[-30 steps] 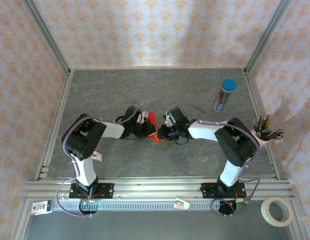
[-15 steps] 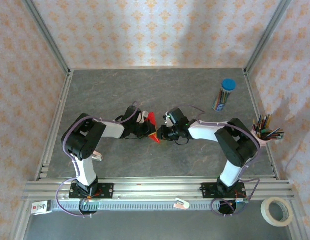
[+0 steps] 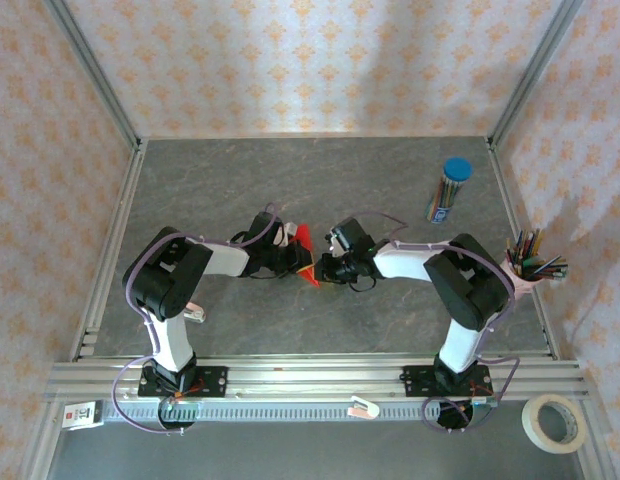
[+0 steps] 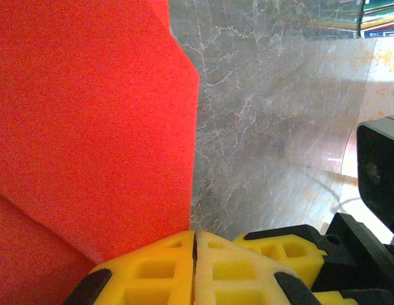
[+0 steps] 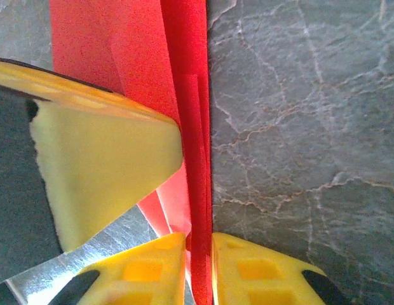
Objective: Fold a paper plane with a square sheet of paper (pick it up from the middle)
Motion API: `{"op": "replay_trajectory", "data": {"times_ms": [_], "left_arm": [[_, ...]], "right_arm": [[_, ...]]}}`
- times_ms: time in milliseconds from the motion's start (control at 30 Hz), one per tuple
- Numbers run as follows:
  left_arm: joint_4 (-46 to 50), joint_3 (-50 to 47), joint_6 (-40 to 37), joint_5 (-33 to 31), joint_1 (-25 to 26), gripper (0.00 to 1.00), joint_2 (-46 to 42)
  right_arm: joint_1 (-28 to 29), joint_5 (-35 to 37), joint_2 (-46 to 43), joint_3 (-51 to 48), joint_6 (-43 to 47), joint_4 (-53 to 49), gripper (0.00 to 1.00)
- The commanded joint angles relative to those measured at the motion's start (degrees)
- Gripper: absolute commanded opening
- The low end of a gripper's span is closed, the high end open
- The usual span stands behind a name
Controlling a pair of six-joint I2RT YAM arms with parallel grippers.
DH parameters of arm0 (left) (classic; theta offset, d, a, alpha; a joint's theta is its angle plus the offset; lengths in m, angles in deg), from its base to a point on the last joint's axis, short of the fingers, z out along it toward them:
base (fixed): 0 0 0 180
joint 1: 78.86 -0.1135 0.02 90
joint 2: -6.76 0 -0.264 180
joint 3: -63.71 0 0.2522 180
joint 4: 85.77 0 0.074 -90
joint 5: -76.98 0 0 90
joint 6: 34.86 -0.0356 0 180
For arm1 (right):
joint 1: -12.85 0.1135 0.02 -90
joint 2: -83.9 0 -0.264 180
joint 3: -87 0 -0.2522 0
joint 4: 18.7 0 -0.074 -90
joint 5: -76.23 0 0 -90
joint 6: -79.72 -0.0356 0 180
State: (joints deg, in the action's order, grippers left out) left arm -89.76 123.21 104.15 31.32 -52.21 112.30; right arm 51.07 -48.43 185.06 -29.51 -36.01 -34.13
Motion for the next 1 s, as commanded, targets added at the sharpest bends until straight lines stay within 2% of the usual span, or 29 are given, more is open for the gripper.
{"op": "replay_trajectory", "data": {"times_ms": [0, 600, 833, 967], "left_arm": [[-0.5, 1.3, -0.3, 0.1, 0.6, 0.09, 1.4], [0.9, 1.8, -0.8, -0.2, 0.8, 0.09, 2.9], [6.7, 2.4, -3.0, -2.2, 0.9, 0.09, 3.5], [11.4, 2.6, -5.1, -4.7, 0.9, 0.08, 5.8]], "right_arm": [[1.2, 4.3, 2.7, 0.7, 1.1, -3.7, 0.17], [3.3, 9.1, 4.8, 1.7, 0.6, -6.1, 0.12], [3.5, 9.3, 4.2, 1.6, 0.3, -6.0, 0.12], [3.1, 10.9, -0.1, 1.8, -0.7, -5.5, 0.13]]}}
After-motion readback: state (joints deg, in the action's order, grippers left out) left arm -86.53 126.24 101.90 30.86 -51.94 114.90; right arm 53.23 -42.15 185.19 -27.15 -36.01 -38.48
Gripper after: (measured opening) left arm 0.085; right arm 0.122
